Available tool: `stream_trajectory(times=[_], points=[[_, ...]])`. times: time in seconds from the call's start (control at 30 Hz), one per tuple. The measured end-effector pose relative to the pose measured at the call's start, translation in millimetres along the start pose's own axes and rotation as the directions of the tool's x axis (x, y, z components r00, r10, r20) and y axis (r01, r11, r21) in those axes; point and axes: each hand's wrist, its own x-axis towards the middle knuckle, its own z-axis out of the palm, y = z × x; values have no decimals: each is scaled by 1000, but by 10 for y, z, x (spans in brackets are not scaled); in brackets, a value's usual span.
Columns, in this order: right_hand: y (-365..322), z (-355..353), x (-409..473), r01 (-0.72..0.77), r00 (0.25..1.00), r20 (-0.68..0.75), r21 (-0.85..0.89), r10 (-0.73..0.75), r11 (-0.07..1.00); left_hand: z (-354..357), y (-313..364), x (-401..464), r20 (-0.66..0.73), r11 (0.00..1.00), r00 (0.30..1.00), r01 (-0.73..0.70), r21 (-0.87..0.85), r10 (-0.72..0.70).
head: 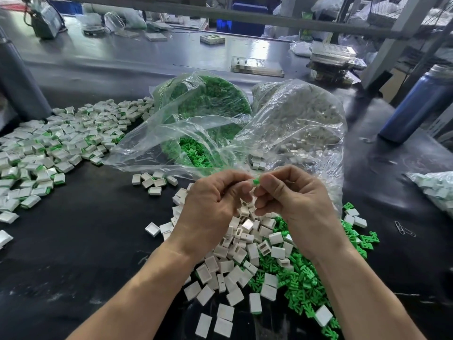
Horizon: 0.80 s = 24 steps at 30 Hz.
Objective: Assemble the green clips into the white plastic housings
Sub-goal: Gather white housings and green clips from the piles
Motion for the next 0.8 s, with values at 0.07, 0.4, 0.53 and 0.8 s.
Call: stream_trajectory(times=[0.07, 0.4, 0.53, 0.8], points=[[11, 12, -2, 24, 999, -30, -5, -24, 1000, 28, -1, -11, 12, 1000, 1000, -16, 12, 16], [93, 35, -2, 206, 975, -26, -284, -222, 936, 16, 67, -21, 65, 992, 995, 81, -101, -75], [76, 1, -10, 234, 971, 44, -384, -236, 893, -13, 78, -24, 51, 995, 995, 86, -55, -83], [8, -15, -16, 318, 943, 129, -619, -306, 718, -72, 104, -23, 73, 974, 997, -7, 227, -9]])
